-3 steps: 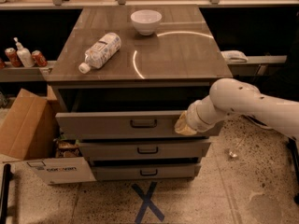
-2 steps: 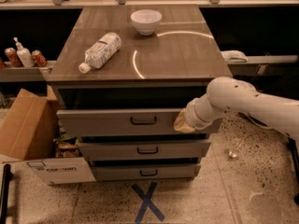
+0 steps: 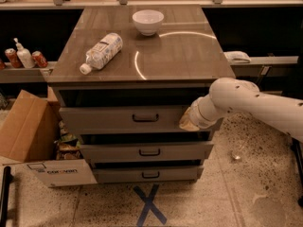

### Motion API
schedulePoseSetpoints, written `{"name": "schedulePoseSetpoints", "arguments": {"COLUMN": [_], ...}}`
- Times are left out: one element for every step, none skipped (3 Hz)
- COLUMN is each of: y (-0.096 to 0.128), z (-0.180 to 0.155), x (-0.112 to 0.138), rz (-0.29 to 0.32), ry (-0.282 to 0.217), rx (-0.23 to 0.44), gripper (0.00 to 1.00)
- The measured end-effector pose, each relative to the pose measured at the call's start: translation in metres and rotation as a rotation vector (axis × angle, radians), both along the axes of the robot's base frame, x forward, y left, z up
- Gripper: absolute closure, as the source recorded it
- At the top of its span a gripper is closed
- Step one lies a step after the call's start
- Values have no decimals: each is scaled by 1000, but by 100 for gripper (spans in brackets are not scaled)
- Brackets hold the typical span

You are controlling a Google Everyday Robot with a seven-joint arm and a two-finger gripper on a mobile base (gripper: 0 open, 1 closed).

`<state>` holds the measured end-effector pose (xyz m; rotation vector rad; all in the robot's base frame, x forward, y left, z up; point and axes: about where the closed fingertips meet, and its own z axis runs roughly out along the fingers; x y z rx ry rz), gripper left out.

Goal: Close top drawer

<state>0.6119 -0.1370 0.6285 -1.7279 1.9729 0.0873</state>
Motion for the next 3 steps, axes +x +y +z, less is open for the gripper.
{"name": "schedulePoseSetpoints", "arguments": {"y": [-4, -6, -12], "z": [4, 16, 27], "x": [-1, -16, -36], "rz": [-21, -10, 27], "ry": [-17, -34, -28], "rx": [-9, 2, 35], "gripper": [100, 100, 100]}}
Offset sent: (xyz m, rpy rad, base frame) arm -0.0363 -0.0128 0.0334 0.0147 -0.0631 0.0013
